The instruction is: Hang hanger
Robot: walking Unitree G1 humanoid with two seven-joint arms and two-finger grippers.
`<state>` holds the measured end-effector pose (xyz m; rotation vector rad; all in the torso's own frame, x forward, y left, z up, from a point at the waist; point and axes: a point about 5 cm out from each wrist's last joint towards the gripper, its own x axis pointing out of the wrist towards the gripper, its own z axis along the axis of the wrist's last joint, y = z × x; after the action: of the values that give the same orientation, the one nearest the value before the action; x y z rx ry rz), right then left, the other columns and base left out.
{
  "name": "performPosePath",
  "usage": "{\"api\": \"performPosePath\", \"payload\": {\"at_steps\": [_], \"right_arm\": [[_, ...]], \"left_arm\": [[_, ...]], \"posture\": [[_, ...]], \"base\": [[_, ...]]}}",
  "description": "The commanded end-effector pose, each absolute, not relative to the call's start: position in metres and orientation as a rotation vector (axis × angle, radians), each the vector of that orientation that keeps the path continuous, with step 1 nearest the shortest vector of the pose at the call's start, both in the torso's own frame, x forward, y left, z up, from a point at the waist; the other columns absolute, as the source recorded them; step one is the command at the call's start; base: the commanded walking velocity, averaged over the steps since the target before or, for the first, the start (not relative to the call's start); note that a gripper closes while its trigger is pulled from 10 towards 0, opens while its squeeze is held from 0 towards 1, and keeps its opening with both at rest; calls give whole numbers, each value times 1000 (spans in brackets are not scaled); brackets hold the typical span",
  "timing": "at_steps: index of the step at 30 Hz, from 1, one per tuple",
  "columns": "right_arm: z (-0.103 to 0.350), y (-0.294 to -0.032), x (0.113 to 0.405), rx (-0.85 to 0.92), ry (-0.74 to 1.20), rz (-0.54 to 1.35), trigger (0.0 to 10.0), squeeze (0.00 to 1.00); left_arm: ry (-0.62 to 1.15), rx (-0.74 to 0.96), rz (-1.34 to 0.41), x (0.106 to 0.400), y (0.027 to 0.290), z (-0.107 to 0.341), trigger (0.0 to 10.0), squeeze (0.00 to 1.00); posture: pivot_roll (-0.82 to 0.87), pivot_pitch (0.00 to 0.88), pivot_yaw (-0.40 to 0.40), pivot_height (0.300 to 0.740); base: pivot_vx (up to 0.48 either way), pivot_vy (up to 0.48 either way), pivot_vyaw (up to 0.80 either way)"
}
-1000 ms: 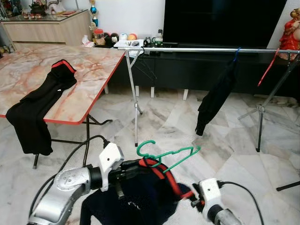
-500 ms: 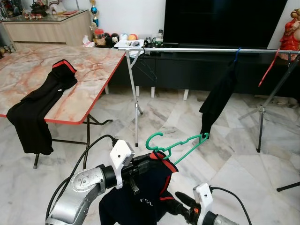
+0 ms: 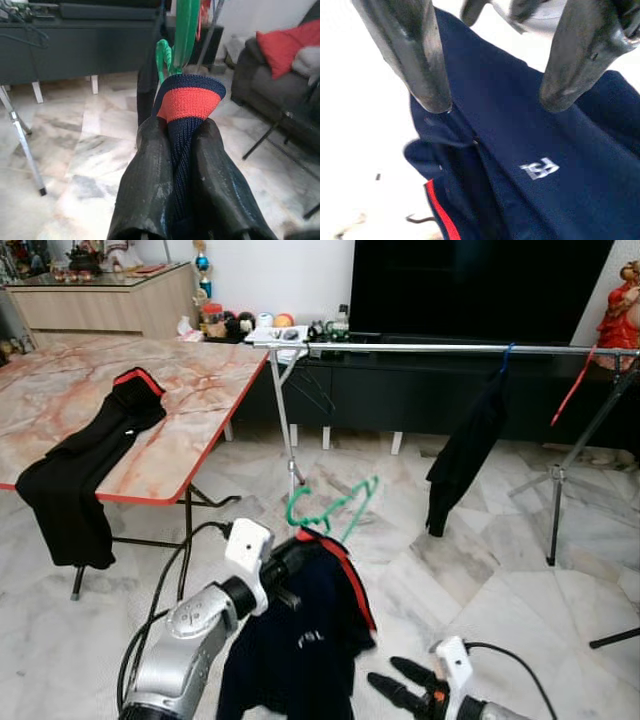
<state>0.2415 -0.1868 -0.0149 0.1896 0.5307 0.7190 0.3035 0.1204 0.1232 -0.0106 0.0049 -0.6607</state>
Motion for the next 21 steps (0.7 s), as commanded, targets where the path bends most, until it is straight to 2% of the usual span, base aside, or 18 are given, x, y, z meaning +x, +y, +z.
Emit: {"api": "performPosePath", "payload": {"at_steps": [1,2,5,8,9,10,11,16,18,19,20,21], "right_arm": [[-11,-187,246,85,536,741,10000,78],[-11,-189,246,7,560,762,10000,0],[-10,-190,248,-78,570,784,10000,0],[0,-193,256,-149,533,799,10000,0],[10,-194,263,-139,483,794,10000,0],[14,-194,266,-133,462,791,10000,0],[26,-196,273,-131,409,787,10000,0],[54,-199,288,-130,283,778,10000,0],[69,-197,294,-115,202,772,10000,0],[69,-197,294,-115,202,772,10000,0],[75,-194,297,-111,162,743,10000,0],[77,-193,299,-105,142,713,10000,0]], "left_arm": [[38,186,-733,302,119,115,10000,0],[71,282,-788,298,118,108,10000,0],[93,324,-826,296,118,103,10000,0],[77,241,-826,297,117,105,10000,0],[24,77,-808,299,115,116,10000,0],[-2,5,-797,300,114,121,10000,0],[-41,-122,-717,307,118,129,10000,0],[-136,-193,-558,320,125,139,10000,0],[-234,-299,-431,328,130,149,10000,0],[-234,-299,-431,328,130,149,10000,0],[-296,-310,-275,332,140,154,10000,0],[-326,-331,-197,333,145,156,10000,0]], "posture": [[95,20,13,740],[100,22,17,740],[98,23,19,740],[93,25,22,740],[90,25,22,740],[90,25,22,740],[90,25,22,740],[84,25,20,740],[80,21,15,740],[80,21,15,740],[76,18,15,740],[77,17,16,740]], "base": [[0,0,0],[0,0,0],[0,0,0],[0,0,0],[0,0,0],[0,0,0],[0,0,0],[0,0,0],[0,0,0],[0,0,0],[0,0,0],[0,0,0]]}}
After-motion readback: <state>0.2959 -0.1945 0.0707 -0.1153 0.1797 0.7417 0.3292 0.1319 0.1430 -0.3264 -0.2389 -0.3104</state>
